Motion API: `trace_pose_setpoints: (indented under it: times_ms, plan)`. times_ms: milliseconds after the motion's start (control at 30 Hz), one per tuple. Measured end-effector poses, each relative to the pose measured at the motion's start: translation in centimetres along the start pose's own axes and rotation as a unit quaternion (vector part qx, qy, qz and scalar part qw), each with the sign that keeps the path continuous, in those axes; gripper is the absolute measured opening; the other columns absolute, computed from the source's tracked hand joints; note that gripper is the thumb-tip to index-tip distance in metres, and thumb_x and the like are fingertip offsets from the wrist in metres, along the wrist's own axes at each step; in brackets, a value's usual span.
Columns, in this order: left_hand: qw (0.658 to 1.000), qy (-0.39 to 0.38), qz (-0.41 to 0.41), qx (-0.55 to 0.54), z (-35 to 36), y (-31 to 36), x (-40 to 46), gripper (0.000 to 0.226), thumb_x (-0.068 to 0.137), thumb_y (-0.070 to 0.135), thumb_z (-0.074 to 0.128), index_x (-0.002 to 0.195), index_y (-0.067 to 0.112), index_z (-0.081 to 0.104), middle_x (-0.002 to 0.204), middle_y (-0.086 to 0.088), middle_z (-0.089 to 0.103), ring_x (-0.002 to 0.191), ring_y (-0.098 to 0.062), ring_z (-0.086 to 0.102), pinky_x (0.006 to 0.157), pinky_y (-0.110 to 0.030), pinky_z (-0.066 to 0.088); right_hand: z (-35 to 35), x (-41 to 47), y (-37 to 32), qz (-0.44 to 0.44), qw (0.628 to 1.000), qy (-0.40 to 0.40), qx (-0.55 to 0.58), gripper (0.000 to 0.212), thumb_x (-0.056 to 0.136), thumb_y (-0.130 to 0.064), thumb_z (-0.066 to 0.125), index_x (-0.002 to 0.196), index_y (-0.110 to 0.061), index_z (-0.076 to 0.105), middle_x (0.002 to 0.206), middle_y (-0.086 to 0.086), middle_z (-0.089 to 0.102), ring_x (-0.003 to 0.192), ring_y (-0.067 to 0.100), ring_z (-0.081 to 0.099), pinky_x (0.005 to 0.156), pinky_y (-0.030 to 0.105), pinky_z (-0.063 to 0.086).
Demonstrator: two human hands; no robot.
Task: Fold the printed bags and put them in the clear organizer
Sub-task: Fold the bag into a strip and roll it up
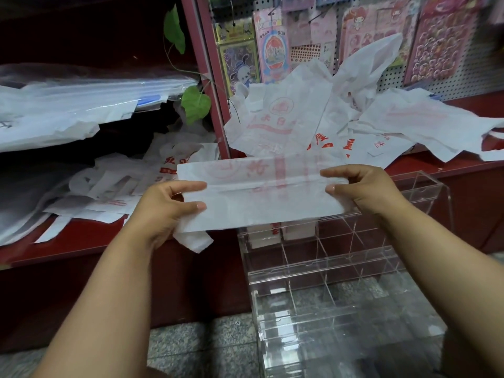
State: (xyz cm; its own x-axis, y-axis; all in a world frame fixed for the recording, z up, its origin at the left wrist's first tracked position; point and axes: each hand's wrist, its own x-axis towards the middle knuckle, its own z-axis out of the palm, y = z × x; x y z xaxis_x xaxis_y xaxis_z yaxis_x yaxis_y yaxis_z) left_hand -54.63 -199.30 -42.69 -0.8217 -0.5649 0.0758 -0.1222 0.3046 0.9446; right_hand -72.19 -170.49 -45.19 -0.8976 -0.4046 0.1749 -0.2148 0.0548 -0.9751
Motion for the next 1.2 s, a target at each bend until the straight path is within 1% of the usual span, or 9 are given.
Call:
trace_pose_setpoints:
  times_ms: [100, 233, 400, 500, 600, 733, 833, 1067, 1200]
  plan:
    - [0.999, -0.012, 0.012, 0.038, -0.5, -0.2, 0.1, 0.038, 0.076, -0.001, 0.077, 0.104, 0.024, 0.075, 0.051, 0.014, 0.025, 0.045, -0.005, 0.029, 0.055, -0.022, 0.035, 0.1, 0.1, 0.0, -0.016, 1.0, 0.001, -0.013, 0.037, 0.075, 0.001, 0.075, 0.099, -0.026, 0.072, 0.103, -0.01, 0.067, 0.096, -0.003, 0.06, 0.078, 0.005, 0.049]
    - [0.998, 0.007, 0.025, 0.056, -1.0, -0.4, 0.3, 0.034, 0.075, 0.003, 0.079, 0.101, 0.025, 0.076, 0.054, 0.015, 0.025, 0.051, -0.008, 0.029, 0.065, -0.03, 0.034, 0.0, 0.2, -0.1, -0.018, 0.999, 0.006, -0.028, 0.039, 0.073, 0.0, 0.077, 0.103, -0.025, 0.071, 0.109, -0.004, 0.066, 0.103, 0.009, 0.062, 0.094, 0.02, 0.049]
    - [0.993, 0.049, 0.047, 0.095, -0.6, -0.4, 0.6, 0.023, 0.075, 0.01, 0.082, 0.084, 0.03, 0.075, 0.068, 0.002, 0.04, 0.066, -0.021, 0.041, 0.066, -0.036, 0.041, 0.2, 0.3, 0.0, -0.059, 0.989, 0.014, -0.136, 0.035, 0.077, -0.007, 0.077, 0.109, -0.018, 0.07, 0.101, -0.009, 0.061, 0.096, 0.004, 0.055, 0.073, -0.005, 0.038]
    - [0.991, 0.066, 0.05, 0.107, -0.3, -0.2, 0.5, 0.021, 0.074, 0.012, 0.083, 0.08, 0.03, 0.072, 0.073, -0.003, 0.047, 0.065, -0.021, 0.047, 0.061, -0.036, 0.043, 0.3, 0.3, 0.2, -0.076, 0.981, 0.021, -0.179, 0.032, 0.077, -0.01, 0.078, 0.106, -0.019, 0.071, 0.101, -0.005, 0.064, 0.092, 0.004, 0.057, 0.072, -0.001, 0.038]
    - [0.992, 0.07, 0.052, 0.096, -0.1, -0.2, 0.4, 0.023, 0.073, 0.01, 0.083, 0.083, 0.028, 0.072, 0.073, 0.001, 0.05, 0.065, -0.017, 0.048, 0.061, -0.029, 0.043, 0.5, 0.1, 0.1, -0.088, 0.979, 0.019, -0.182, 0.029, 0.077, -0.007, 0.077, 0.103, -0.016, 0.071, 0.08, -0.011, 0.059, 0.066, -0.01, 0.055, 0.061, 0.002, 0.037]
    - [0.998, 0.057, 0.01, -0.028, 0.0, -0.5, 0.5, 0.017, 0.078, 0.017, 0.08, 0.094, 0.023, 0.077, 0.117, 0.002, 0.066, 0.111, -0.015, 0.062, 0.1, -0.035, 0.048, 0.1, 0.1, 0.0, -0.05, 0.995, 0.008, -0.091, 0.028, 0.08, -0.01, 0.075, 0.104, -0.025, 0.07, 0.097, -0.015, 0.062, 0.078, -0.007, 0.057, 0.063, 0.001, 0.041]
    - [0.997, 0.069, 0.006, -0.036, 0.1, -0.8, 0.6, 0.019, 0.078, 0.017, 0.08, 0.094, 0.029, 0.078, 0.125, 0.0, 0.065, 0.115, -0.022, 0.062, 0.104, -0.044, 0.047, 0.3, 0.0, 0.1, -0.03, 0.998, -0.002, -0.056, 0.028, 0.083, -0.006, 0.071, 0.107, -0.021, 0.069, 0.101, -0.014, 0.062, 0.07, -0.013, 0.059, 0.058, -0.001, 0.04]
    - [0.997, 0.06, 0.001, -0.045, 0.0, -0.4, 0.3, 0.027, 0.078, 0.002, 0.076, 0.095, 0.023, 0.077, 0.089, -0.002, 0.065, 0.086, -0.024, 0.066, 0.091, -0.039, 0.055, 0.1, -0.2, -0.3, 0.002, 1.0, -0.009, -0.001, 0.036, 0.08, 0.005, 0.069, 0.108, -0.018, 0.069, 0.098, -0.011, 0.062, 0.08, -0.005, 0.059, 0.06, 0.002, 0.045]
    - [0.998, 0.061, -0.003, -0.034, 0.1, 0.0, 0.1, 0.033, 0.075, -0.003, 0.076, 0.101, 0.017, 0.075, 0.069, 0.006, 0.053, 0.065, -0.009, 0.061, 0.062, -0.017, 0.053, 0.1, 0.1, -0.1, -0.013, 0.999, -0.01, -0.05, 0.041, 0.076, 0.001, 0.075, 0.11, -0.02, 0.07, 0.101, -0.014, 0.061, 0.091, -0.005, 0.056, 0.066, -0.003, 0.042]
